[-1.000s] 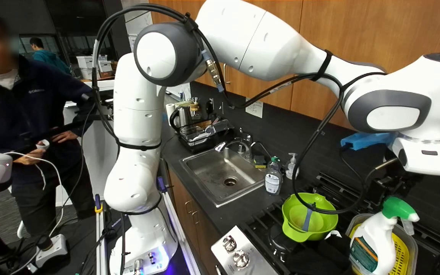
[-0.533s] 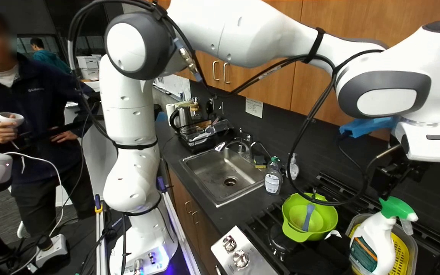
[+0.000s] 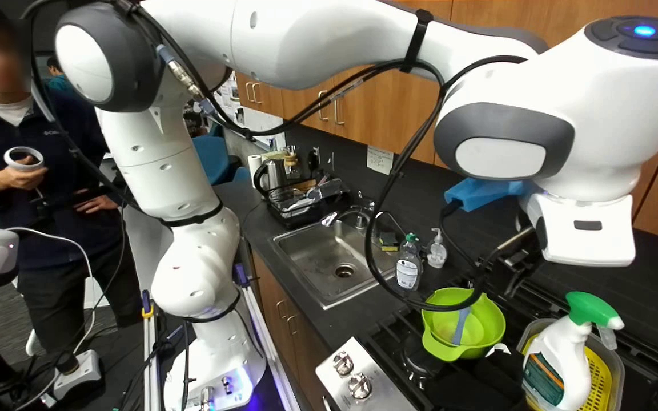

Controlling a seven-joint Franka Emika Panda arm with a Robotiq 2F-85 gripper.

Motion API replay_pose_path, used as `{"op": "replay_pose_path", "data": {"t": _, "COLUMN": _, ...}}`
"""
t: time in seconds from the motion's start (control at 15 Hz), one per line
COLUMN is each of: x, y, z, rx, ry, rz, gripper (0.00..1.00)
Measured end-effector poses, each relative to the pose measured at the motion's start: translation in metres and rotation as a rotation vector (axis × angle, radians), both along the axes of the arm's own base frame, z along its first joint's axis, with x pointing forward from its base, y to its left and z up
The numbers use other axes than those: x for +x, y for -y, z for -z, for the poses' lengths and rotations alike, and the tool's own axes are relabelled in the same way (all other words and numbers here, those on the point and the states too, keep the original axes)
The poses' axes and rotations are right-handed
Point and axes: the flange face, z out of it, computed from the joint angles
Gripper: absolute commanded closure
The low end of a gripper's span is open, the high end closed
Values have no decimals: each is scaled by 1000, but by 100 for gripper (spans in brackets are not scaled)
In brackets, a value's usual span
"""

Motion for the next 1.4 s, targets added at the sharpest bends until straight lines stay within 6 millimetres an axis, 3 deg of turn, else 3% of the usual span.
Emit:
{"op": "replay_pose_path", "data": {"t": 0.2, "x": -19, "y": -39, "z": 9, "rx": 17, "ry": -86, "rz": -169, "gripper": 0}}
{"op": "replay_pose_path", "data": {"t": 0.4, "x": -39, "y": -80, "z": 1, "rx": -44, "ry": -205, "rz": -317, "gripper": 0}}
{"op": "replay_pose_path", "data": {"t": 0.67, "x": -58, "y": -147, "z": -34, "rx": -190, "ry": -354, "rz": -477, "gripper": 0}}
{"op": "replay_pose_path", "data": {"t": 0.93, "x": -62, "y": -216, "z": -67, "rx": -349, "ry": -458, "rz": -601, "gripper": 0}}
{"op": "replay_pose_path", "data": {"t": 1.07, "x": -62, "y": -227, "z": -71, "rx": -377, "ry": -468, "rz": -615, "gripper": 0}}
{"op": "replay_pose_path", "data": {"t": 1.4, "x": -65, "y": -223, "z": -68, "rx": -368, "ry": -471, "rz": -608, "gripper": 0}}
